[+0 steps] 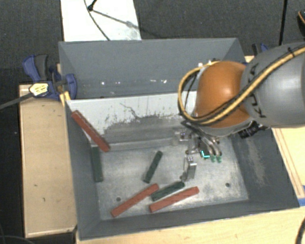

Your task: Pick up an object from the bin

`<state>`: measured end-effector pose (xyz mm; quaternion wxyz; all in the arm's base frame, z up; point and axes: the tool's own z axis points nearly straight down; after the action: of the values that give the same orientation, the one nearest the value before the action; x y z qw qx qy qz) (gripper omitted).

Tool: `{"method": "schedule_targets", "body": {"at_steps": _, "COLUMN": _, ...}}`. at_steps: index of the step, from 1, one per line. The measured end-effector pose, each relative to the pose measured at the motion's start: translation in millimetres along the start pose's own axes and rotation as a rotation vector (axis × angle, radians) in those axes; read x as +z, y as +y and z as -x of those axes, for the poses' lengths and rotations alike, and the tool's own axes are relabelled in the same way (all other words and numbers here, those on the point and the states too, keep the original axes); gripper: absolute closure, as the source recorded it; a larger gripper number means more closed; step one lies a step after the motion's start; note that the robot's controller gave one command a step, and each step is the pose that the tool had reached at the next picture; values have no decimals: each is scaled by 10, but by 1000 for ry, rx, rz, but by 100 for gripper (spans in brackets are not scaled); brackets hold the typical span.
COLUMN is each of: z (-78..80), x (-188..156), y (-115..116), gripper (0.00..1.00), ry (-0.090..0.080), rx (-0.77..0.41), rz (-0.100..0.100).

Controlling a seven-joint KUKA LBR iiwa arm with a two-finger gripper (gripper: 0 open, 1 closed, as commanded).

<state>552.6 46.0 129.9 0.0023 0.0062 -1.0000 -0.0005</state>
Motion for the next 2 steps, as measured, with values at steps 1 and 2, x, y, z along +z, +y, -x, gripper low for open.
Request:
{"method": "schedule_targets", "body": {"at_steps": 1, "z": 226, "x": 611, "y": 609, "gripper": 0, "ry": -6, "rx": -293, "rz": 1}}
{"method": "schedule_targets", "body": {"at_steps": 2, "z": 238, "x": 591, "y": 591, "gripper": 100, "ry": -9, "rx": -287, "rz": 0}}
